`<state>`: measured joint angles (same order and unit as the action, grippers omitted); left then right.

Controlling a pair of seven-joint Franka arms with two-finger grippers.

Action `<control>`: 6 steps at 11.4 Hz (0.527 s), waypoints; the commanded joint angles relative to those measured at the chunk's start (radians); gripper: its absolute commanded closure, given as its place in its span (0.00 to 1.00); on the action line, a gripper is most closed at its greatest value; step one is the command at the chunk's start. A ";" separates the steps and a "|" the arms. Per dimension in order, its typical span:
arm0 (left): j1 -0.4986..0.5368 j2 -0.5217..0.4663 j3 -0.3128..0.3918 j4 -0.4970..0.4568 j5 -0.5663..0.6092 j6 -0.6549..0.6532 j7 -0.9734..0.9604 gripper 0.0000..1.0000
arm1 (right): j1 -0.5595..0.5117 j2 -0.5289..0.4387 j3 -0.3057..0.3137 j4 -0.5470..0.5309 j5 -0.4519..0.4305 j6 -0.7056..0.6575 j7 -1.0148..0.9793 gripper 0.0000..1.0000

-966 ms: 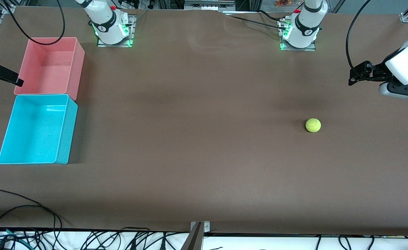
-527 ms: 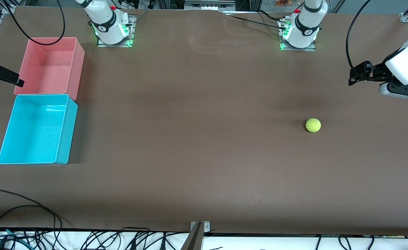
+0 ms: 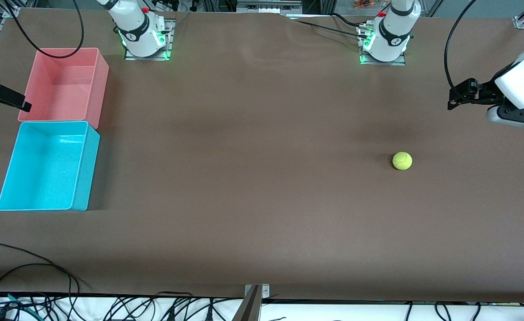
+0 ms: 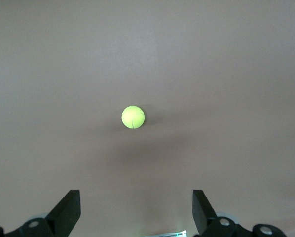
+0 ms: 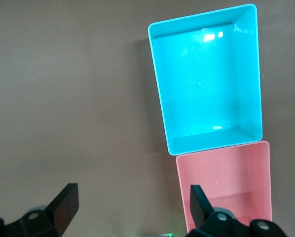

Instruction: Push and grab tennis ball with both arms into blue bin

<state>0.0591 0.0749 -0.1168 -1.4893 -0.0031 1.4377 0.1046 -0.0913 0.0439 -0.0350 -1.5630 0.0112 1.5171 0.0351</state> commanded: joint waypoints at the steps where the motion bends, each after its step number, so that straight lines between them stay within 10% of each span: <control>1: 0.028 -0.006 -0.011 -0.052 0.026 0.018 -0.006 0.00 | -0.005 0.001 0.004 0.008 0.023 -0.006 -0.007 0.00; 6: 0.082 -0.020 -0.011 -0.197 0.026 0.186 -0.005 0.00 | -0.005 0.001 0.006 0.008 0.023 -0.006 -0.009 0.00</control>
<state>0.1047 0.0758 -0.1161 -1.5770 -0.0017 1.5230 0.1033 -0.0909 0.0440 -0.0334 -1.5630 0.0128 1.5167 0.0351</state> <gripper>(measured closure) 0.000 0.000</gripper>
